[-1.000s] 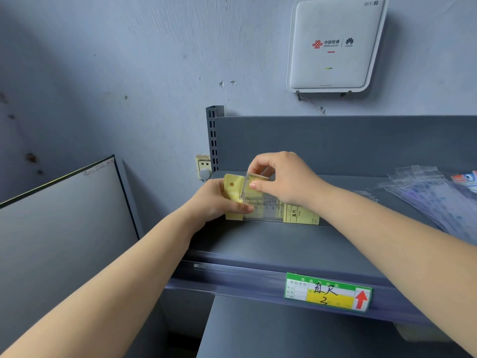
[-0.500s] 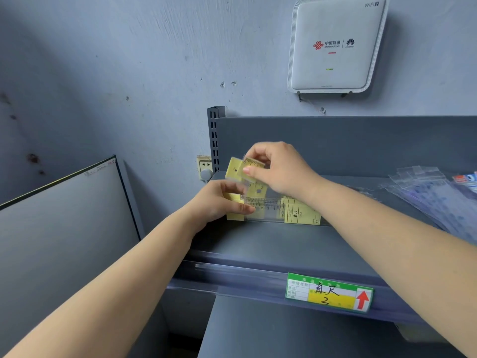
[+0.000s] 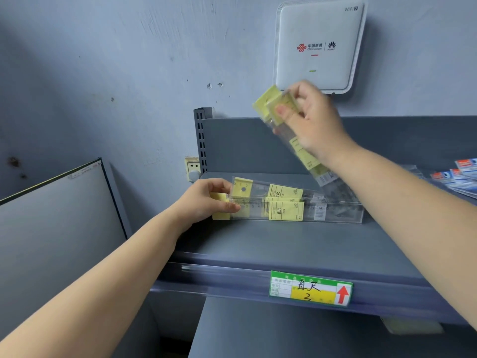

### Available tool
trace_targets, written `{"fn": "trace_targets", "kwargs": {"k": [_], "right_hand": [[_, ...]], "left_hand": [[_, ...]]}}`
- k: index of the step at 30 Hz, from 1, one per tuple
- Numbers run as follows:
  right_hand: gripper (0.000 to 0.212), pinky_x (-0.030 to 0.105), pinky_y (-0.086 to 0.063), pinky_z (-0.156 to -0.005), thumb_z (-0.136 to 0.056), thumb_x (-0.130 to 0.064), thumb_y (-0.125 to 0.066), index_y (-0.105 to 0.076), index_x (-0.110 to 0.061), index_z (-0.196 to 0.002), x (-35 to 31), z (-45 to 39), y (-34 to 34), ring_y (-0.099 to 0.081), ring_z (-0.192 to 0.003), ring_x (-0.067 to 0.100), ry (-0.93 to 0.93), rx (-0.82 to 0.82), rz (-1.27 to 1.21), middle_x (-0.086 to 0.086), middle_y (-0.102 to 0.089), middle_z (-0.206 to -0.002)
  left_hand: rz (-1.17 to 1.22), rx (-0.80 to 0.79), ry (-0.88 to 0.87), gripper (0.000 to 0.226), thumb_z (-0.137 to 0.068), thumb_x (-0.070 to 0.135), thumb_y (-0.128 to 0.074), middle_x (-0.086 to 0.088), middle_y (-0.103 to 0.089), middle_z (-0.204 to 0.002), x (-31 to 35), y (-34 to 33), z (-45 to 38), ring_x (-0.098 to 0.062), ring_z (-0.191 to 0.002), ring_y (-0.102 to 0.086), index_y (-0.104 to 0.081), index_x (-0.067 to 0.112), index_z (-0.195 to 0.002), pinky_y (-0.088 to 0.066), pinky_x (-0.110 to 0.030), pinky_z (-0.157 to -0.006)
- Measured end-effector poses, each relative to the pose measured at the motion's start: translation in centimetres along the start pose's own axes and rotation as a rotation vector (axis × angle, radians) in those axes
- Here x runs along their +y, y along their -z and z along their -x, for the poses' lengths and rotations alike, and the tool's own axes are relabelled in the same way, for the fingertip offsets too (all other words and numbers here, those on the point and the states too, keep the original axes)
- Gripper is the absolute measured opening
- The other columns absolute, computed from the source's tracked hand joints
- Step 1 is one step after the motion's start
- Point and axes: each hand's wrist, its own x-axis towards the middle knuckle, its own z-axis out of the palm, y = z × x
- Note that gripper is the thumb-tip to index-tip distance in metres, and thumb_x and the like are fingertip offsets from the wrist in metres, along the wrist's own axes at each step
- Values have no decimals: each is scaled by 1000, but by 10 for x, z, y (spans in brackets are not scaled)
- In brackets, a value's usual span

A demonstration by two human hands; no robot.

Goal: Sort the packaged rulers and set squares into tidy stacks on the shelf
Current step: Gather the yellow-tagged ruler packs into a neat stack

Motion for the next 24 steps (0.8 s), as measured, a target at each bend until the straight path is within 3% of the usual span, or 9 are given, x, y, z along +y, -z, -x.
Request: {"fn": "trace_targets", "kwargs": {"k": [6, 9, 10, 12, 14, 16, 18, 20, 24], "right_hand": [[16, 35, -57, -63, -90, -14, -52, -43, -26, -84, -37, -5, 24, -69, -75, 15, 197, 109, -154, 7, -66, -89], [11, 34, -54, -65, -89, -16, -53, -45, -22, -85, -44, 10, 11, -67, -77, 17, 231, 15, -70, 9, -66, -87], [4, 27, -50, -64, -88, -18, -53, -48, -18, -88, -41, 18, 3, -62, -70, 10, 233, -43, 2, 6, -64, -79], [15, 13, -34, -53, -87, -20, -52, -53, -7, -95, -29, 39, -12, -48, -56, 3, 238, -166, 167, -7, -51, -63], [25, 21, -25, -52, -87, -22, -48, -53, -1, -100, -17, 58, -24, -37, -54, 9, 259, -306, 264, -6, -43, -62], [30, 24, -22, -56, -87, -24, -46, -54, 0, -103, -12, 67, -32, -40, -60, 19, 287, -411, 322, 1, -49, -69], [30, 28, -28, -60, -88, -23, -47, -55, 0, -106, -8, 72, -38, -52, -67, 27, 323, -478, 357, 11, -60, -79], [27, 32, -37, -67, -91, -20, -49, -56, -2, -108, -3, 79, -46, -60, -78, 30, 372, -559, 414, 14, -65, -94], [33, 35, -42, -79, -87, -4, -47, -49, -7, -120, 6, 88, -53, -55, -97, 29, 310, -736, 505, 10, -58, -113]], "left_hand": [[24, -24, 3, 22, -75, -4, -72, -3, -64, -88, 3, -1, -4, 4, -49, -56, -58, 12, -73, -36, -6, -40], [13, -43, -4, 21, -75, -5, -72, 0, -64, -85, 2, 1, -7, 3, -48, -55, -58, 11, -75, -37, -7, -40], [9, -52, -10, 21, -75, -5, -72, 1, -65, -83, 3, 1, -7, 3, -49, -56, -58, 11, -75, -37, -7, -41], [3, -71, -21, 22, -74, -5, -73, 8, -67, -75, 2, 3, -8, 3, -50, -57, -60, 13, -74, -41, -10, -46], [-19, -86, -19, 24, -74, -4, -73, 14, -66, -64, 2, 5, -10, 3, -50, -56, -61, 17, -76, -43, -12, -49], [-56, -104, -21, 25, -73, -2, -75, 12, -63, -63, 1, 6, -13, -4, -56, -56, -62, 19, -77, -44, -19, -56], [-114, -114, -26, 25, -73, -2, -71, 13, -61, -59, 0, 8, -15, -11, -59, -52, -61, 20, -73, -40, -25, -60], [-116, -154, -20, 31, -78, -13, -59, 17, -62, -57, -1, 10, -19, -5, -59, -53, -59, 18, -73, -42, -19, -58], [-39, -223, -8, 24, -67, -8, -63, 10, -65, -74, -4, 13, -22, -12, -67, -55, -58, 14, -75, -45, -19, -62]]}}
